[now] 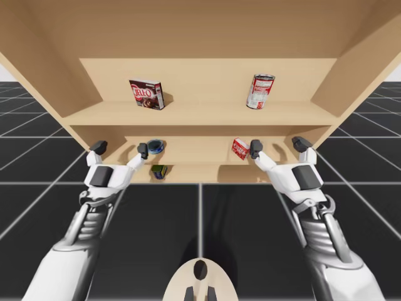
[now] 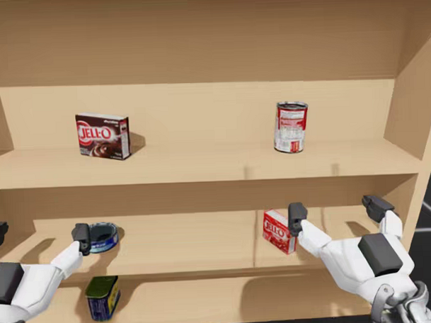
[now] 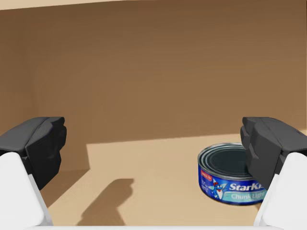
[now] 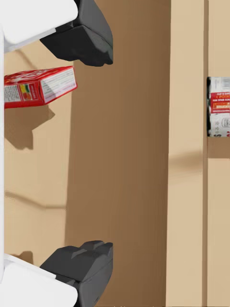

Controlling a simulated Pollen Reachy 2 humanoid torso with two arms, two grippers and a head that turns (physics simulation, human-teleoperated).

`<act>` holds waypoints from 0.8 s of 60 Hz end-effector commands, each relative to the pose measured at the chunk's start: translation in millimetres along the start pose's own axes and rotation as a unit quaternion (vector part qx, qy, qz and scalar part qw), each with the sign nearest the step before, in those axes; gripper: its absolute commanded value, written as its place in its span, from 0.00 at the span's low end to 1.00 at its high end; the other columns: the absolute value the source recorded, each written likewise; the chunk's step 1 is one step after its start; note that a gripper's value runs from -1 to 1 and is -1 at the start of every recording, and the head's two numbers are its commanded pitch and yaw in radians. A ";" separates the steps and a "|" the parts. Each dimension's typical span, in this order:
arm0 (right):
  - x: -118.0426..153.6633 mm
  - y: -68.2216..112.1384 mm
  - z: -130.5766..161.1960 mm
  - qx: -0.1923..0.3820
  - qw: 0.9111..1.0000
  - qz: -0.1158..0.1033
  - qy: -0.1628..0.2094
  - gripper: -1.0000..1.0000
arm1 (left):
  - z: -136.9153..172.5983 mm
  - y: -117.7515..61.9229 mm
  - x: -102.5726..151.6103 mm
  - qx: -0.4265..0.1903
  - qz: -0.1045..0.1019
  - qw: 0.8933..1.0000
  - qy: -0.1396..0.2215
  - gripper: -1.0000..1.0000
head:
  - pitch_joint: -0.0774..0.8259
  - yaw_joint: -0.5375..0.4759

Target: Retrieve the gelatin box from the shelves.

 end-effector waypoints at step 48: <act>21.6 17.2 31.9 0.118 0.991 -0.052 0.044 0.00 | 1.3 -1.9 1.6 0.002 0.000 1.000 -0.018 0.00 | 0.57 0.30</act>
